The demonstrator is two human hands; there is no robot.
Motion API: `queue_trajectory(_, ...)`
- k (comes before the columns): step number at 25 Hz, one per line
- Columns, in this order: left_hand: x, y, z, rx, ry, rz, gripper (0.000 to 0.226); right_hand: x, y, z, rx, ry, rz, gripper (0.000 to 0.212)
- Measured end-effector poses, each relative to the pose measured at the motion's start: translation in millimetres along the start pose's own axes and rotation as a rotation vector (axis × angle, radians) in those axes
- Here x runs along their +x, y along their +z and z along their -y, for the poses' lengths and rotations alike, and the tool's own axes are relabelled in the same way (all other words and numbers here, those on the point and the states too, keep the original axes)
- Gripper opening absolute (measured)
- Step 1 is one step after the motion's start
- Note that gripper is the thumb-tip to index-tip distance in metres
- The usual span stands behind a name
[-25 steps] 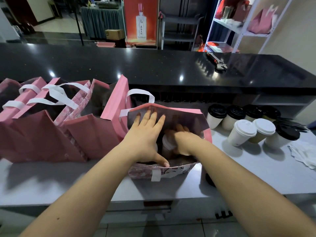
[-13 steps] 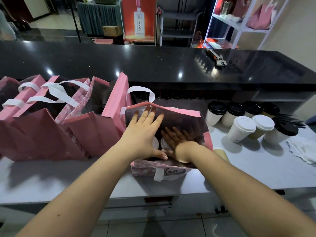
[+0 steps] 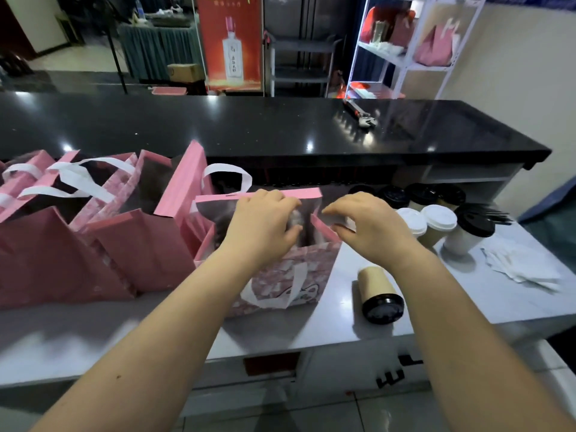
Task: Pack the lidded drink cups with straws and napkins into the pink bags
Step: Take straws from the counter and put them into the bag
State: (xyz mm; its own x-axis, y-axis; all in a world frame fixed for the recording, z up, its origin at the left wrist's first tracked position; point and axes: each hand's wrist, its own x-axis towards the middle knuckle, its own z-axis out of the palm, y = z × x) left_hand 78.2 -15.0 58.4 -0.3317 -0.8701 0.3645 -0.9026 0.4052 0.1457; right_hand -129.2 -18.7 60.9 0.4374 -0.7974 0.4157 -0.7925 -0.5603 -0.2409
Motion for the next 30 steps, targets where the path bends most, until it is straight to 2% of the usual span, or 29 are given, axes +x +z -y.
queue_trajectory(5, -8.1, 50.5, -96.1, 0.010, 0.068, -0.019, 0.040, -85.2, -17.1, -67.1, -0.079, 0.148, -0.004, 0.026)
queue_trajectory(10, -27.8, 131.0, -175.2, -0.014, -0.009, -0.034, 0.034, -168.1, -4.4, -130.4, 0.013, 0.308, 0.142, 0.032)
queue_trajectory(14, -33.2, 178.3, -202.0, -0.057, -0.203, 0.228, 0.050, -199.0, 16.6, -159.9, 0.066, 0.337, 0.269, 0.033)
queue_trajectory(18, -22.6, 217.3, -210.6, -0.027, -0.281, 0.392, 0.070, -194.6, 33.3, -183.5, 0.113, 0.365, 0.326, 0.035)
queue_trajectory(21, -7.9, 227.8, -201.4, -0.045, -0.284, 0.463, 0.068, -174.3, 40.2, -199.7, 0.131, 0.378, 0.316, 0.035)
queue_trajectory(23, 9.4, 228.8, -192.5, -0.069, -0.284, 0.458, 0.065, -156.4, 42.6, -211.2, 0.148, 0.398, 0.285, 0.034)
queue_trajectory(28, 84.3, 216.6, -171.0, -0.225, -0.332, 0.268, 0.062, -108.6, 36.9, -240.4, 0.117, 0.418, 0.218, 0.033)
queue_trajectory(30, 115.7, 216.8, -162.4, -0.243, -0.344, 0.255, 0.061, -92.9, 32.5, -249.5, 0.125, 0.425, 0.169, 0.032)
